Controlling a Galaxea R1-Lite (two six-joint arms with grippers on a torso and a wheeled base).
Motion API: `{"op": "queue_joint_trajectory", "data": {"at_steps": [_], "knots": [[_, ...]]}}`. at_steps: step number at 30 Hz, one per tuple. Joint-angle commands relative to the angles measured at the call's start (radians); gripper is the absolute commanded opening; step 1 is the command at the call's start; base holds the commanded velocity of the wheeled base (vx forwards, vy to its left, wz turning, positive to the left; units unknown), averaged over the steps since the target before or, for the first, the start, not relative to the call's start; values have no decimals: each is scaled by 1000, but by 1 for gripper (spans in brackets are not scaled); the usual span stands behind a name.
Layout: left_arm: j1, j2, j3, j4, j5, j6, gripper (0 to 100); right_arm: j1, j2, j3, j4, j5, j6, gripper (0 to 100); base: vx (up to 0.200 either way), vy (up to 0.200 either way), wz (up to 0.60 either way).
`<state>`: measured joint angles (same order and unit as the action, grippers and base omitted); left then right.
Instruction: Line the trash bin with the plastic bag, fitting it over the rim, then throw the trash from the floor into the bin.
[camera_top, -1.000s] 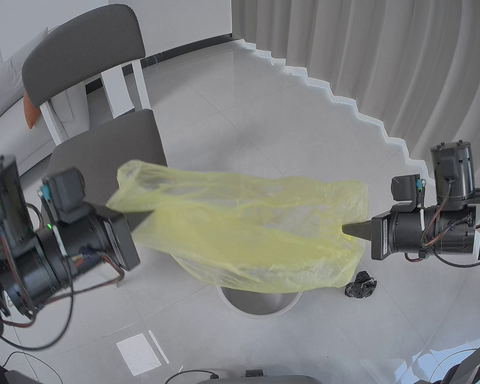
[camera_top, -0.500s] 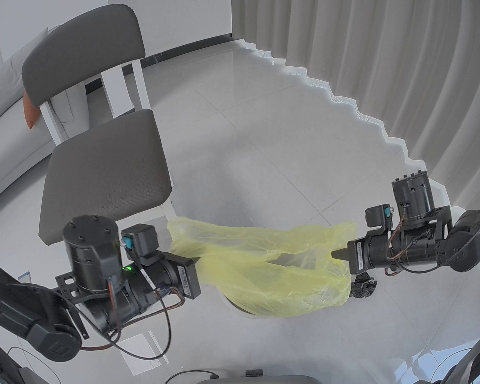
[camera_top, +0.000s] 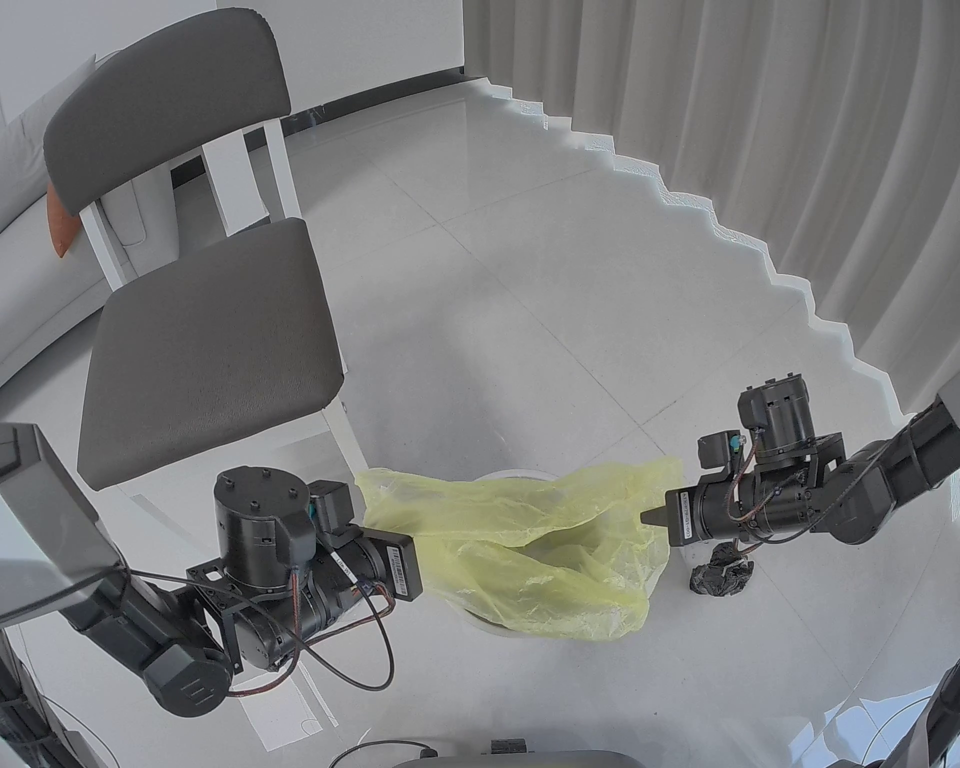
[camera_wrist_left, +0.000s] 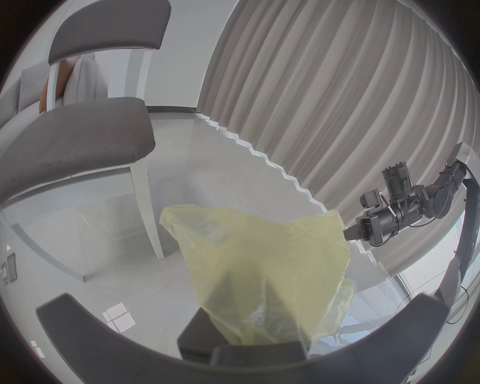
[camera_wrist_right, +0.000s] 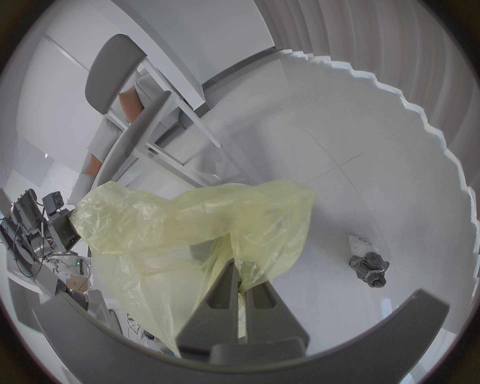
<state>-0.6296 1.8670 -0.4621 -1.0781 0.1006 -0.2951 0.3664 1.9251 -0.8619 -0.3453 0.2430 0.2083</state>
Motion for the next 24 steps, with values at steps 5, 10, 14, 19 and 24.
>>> {"op": "queue_joint_trajectory", "data": {"at_steps": [5,10,14,19,24], "knots": [[22,72,14,-40,-15,-32,0,-12,83,-20,9,24,-17,0,0,0,0],[8,63,19,-42,-13,-33,0,-34,51,21,16,25,-58,0,0,0,0],[-19,34,36,-42,-10,-35,0,-47,20,73,16,25,-83,0,0,0,0],[-53,-20,62,-39,-6,-47,0,-49,-49,132,17,25,-87,0,0,0,0],[-56,-8,88,-42,-6,-47,0,-53,-57,164,14,25,-110,0,0,0,0]]}}
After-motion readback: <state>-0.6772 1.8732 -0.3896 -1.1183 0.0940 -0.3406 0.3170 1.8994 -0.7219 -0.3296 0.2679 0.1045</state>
